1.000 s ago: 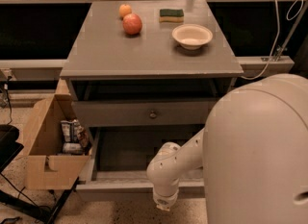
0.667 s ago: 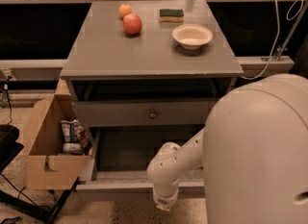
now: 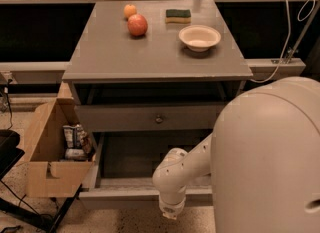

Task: Open middle drawer

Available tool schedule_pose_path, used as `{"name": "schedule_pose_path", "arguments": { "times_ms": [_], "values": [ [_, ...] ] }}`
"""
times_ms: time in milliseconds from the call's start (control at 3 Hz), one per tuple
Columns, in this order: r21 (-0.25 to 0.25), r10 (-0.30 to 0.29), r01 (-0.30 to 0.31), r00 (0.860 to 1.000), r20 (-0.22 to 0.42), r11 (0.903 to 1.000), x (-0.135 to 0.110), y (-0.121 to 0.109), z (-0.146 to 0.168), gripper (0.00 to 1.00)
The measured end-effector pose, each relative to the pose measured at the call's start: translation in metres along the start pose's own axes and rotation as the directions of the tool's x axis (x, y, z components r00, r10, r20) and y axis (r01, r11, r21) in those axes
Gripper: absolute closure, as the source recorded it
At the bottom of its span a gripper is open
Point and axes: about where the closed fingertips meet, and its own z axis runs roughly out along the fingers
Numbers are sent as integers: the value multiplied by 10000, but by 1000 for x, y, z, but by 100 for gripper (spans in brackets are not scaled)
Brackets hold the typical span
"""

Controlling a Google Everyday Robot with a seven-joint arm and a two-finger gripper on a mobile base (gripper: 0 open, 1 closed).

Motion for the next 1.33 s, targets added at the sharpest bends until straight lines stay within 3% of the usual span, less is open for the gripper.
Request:
{"name": "schedule_pose_path", "arguments": {
  "times_ms": [1000,1333],
  "values": [
    [-1,0,0,10000,-1,10000,0,0,0,0],
    [-1,0,0,10000,-1,10000,0,0,0,0]
  ]
}}
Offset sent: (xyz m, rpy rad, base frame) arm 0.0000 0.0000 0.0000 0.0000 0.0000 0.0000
